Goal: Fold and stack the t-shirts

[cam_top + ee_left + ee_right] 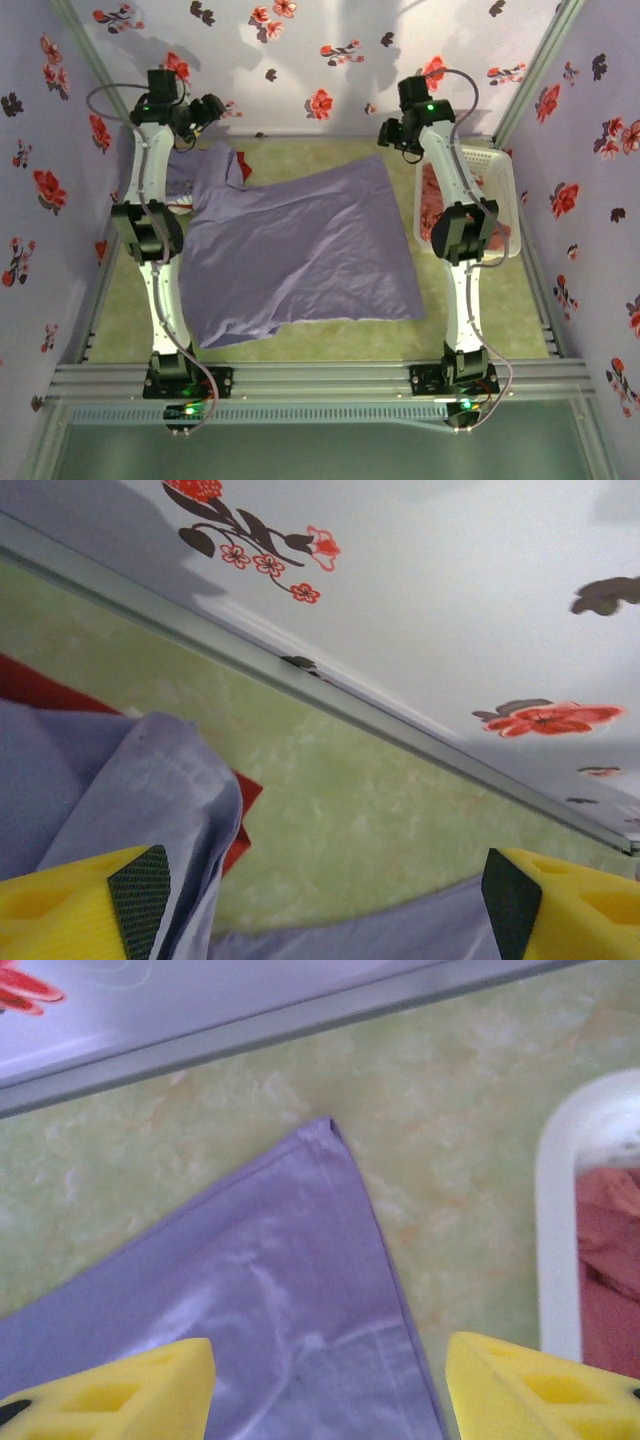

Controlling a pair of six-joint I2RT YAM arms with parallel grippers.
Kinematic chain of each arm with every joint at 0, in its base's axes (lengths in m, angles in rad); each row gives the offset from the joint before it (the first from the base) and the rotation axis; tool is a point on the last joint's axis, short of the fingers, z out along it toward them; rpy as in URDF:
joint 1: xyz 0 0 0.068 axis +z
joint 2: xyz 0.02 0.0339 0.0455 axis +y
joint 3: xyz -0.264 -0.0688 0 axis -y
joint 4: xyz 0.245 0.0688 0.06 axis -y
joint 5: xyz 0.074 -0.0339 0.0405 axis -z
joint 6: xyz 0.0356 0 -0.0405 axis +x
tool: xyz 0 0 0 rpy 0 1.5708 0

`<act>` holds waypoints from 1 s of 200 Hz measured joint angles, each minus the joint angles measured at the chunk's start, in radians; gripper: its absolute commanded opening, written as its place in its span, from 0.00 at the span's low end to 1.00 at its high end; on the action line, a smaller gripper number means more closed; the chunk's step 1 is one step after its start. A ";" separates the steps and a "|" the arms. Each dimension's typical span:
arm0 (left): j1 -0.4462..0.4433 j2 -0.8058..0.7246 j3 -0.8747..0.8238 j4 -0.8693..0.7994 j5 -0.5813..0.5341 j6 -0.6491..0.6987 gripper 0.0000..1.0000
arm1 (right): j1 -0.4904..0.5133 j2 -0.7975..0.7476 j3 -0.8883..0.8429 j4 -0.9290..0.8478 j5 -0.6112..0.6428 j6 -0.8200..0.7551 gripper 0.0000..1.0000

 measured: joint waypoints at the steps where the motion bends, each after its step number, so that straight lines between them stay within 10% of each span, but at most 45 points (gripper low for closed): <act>1: 0.000 -0.004 -0.002 -0.003 -0.001 0.000 0.84 | 0.000 -0.006 -0.006 -0.001 0.000 0.000 0.64; 79: -0.016 -0.733 -0.600 -0.319 -0.090 0.068 0.79 | 0.027 -0.964 -1.070 0.042 -0.065 0.125 0.59; 200: -0.152 -1.176 -1.415 -0.547 -0.190 -0.038 0.68 | 0.116 -1.206 -1.814 0.204 -0.156 0.436 0.47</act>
